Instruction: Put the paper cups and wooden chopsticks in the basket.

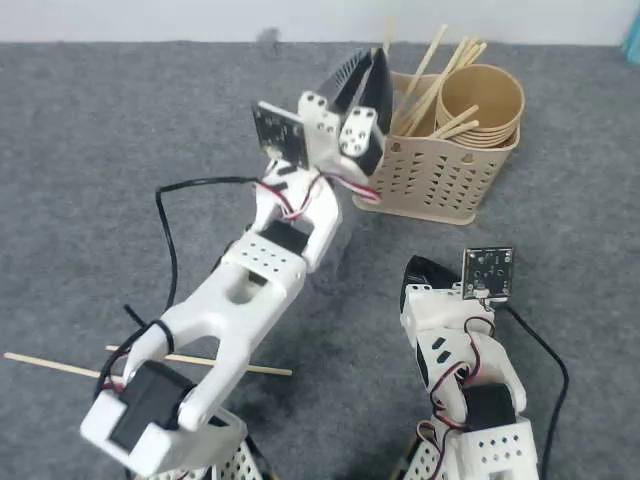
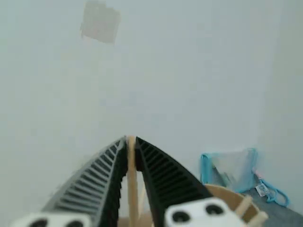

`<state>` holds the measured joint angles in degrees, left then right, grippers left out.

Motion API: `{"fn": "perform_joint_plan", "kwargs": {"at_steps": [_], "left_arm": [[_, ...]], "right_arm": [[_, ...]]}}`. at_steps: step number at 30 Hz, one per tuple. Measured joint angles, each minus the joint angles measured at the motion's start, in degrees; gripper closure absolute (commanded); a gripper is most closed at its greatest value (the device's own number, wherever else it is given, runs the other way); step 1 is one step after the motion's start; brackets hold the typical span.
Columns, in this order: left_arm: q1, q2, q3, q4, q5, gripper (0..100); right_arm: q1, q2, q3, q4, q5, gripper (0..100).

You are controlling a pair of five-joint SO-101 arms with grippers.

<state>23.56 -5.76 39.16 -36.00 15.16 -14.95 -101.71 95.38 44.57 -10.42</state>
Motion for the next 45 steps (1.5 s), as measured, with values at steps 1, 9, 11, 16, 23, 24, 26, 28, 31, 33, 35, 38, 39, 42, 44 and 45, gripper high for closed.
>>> {"fn": "perform_joint_plan", "kwargs": {"at_steps": [1,9,11,16,23,24,26,28,31,33,35,38,39,42,44,45], "left_arm": [[0.35,-0.09,1.23,-0.88,0.0,99],[2.81,-1.32,5.45,-1.93,-0.09,99],[2.9,-1.41,5.45,-1.85,-0.09,98],[2.9,-1.58,0.26,6.42,-0.09,84],[0.62,-6.59,-7.91,27.69,0.53,79],[0.62,-8.18,-8.26,30.68,1.05,79],[0.62,-12.04,-8.53,36.4,1.49,81],[0.62,-16.79,-8.53,41.58,1.76,85],[0.62,-24.97,-8.53,48.44,1.76,94],[-0.26,-30.51,-8.53,53.01,1.76,100],[-2.29,-36.04,-8.53,57.85,1.93,99],[-6.86,-43.69,-8.53,65.32,1.93,99],[-8.88,-45.98,-8.53,68.13,1.93,99],[-16.26,-52.04,-8.62,77.01,2.02,99],[-22.42,-55.21,-8.62,82.99,2.02,99],[-26.2,-56.53,-8.62,85.8,2.02,99]], "right_arm": [[0.0,0.0,0.0,0.0,0.0,98.6],[0.0,0.0,0.0,0.0,0.0,98.6],[0.0,0.0,0.0,0.0,0.0,98.6],[0.0,0.0,0.0,0.0,0.0,98.6],[0.0,0.0,0.0,0.0,0.0,98.6],[0.0,0.0,0.0,0.0,0.0,98.6],[0.0,0.0,0.0,0.0,0.0,98.6],[0.0,0.0,0.0,0.0,0.0,98.6],[0.0,0.0,0.0,0.0,0.0,98.6],[0.0,0.0,0.0,0.0,0.0,98.6],[0.0,0.0,0.0,0.0,0.0,98.6],[0.0,0.0,0.0,0.0,0.0,98.6],[0.0,0.0,0.0,0.0,0.0,98.6],[0.0,0.0,0.0,0.79,0.0,98.6],[0.0,0.0,0.0,1.76,0.0,98.6],[0.0,0.0,0.0,2.11,0.0,98.6]]}}
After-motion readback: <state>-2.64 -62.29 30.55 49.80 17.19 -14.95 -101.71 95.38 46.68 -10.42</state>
